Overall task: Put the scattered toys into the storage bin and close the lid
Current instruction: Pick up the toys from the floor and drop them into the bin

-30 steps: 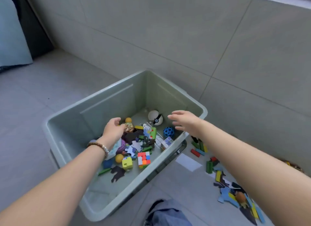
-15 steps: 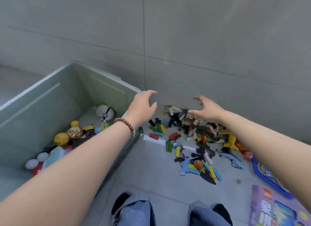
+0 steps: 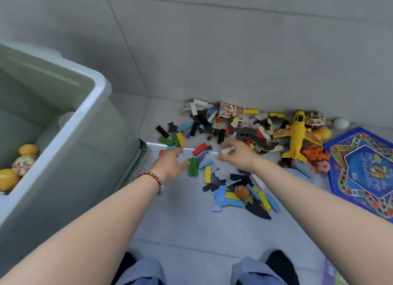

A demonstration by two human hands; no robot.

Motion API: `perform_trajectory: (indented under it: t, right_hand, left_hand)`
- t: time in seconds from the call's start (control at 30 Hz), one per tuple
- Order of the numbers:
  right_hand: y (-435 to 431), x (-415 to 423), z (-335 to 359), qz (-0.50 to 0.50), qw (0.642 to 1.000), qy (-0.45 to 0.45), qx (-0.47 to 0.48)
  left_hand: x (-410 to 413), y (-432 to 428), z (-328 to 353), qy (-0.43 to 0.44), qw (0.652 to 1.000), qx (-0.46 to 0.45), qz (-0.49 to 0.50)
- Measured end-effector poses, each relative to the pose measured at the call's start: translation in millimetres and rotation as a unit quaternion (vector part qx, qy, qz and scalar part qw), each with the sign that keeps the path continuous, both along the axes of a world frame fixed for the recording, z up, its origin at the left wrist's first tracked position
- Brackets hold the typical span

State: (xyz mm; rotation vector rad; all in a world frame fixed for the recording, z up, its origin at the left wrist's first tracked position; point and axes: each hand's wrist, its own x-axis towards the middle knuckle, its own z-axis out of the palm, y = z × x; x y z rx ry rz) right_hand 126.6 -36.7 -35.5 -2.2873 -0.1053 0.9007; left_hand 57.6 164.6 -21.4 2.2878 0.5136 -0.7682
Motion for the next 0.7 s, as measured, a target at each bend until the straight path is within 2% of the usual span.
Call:
perform_trajectory:
  t: [0.1, 0.3, 0.4, 0.7]
  right_hand:
    - [6, -6, -26, -0.006, 1.000, 0.003, 0.013]
    - [6, -11, -58, -0.049, 0.995, 0.036, 0.078]
    - [6, -12, -67, -0.054, 0.994, 0.021, 0.090]
    - [16, -7, -78, -0.033, 0.997, -0.044, 0.052]
  left_hand:
    - [-5, -16, -27, 0.034, 0.999, 0.014, -0.014]
    - [0, -27, -54, -0.012, 0.995, 0.039, 0.086]
    - [4, -27, -60, -0.029, 0.992, 0.054, 0.112]
    - [8, -14, -62, 0.004, 0.997, 0.004, 0.072]
